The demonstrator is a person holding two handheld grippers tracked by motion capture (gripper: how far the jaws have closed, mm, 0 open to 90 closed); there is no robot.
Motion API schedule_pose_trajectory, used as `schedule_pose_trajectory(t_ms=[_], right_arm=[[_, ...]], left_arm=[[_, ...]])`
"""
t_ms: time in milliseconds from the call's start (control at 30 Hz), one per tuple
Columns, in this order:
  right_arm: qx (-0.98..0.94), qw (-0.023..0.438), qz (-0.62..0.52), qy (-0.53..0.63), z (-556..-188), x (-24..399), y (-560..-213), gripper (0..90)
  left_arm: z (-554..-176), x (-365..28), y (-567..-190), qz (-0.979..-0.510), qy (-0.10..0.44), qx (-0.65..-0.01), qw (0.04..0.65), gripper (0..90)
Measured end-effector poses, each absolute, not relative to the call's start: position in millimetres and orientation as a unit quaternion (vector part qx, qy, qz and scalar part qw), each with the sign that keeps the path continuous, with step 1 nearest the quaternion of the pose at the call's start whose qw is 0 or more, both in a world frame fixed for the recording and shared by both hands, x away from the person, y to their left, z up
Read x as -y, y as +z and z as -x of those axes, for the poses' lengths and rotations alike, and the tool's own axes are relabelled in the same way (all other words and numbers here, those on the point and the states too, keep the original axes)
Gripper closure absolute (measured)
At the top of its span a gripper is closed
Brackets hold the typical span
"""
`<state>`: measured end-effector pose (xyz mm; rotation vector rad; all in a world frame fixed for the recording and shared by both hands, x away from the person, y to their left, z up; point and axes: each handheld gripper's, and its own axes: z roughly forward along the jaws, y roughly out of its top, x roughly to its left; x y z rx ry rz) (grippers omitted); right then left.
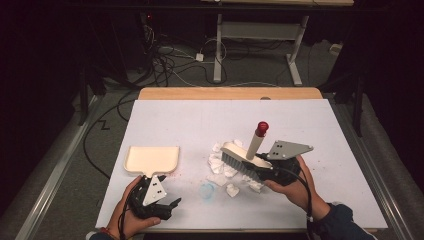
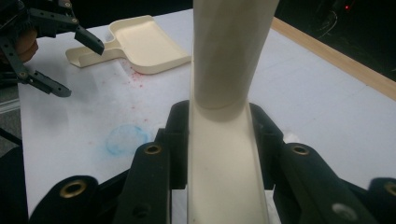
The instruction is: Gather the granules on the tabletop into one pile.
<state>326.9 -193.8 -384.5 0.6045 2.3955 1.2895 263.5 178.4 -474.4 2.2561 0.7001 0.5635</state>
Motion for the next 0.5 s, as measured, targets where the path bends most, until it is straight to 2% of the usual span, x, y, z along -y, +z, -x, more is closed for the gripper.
schedule_pose_trajectory(t_ms=[267, 500], right_arm=[[-0.838, 0.207, -0.233, 0.447, -320, 236, -378, 67.5], [-0.829, 0.242, -0.284, 0.416, -331, 269, -390, 67.6]], left_arm=[[-263, -177, -475, -0.872, 0.216, -0.268, 0.347, 17.0], [-264, -175, -475, -0.874, 0.216, -0.265, 0.345, 17.0]])
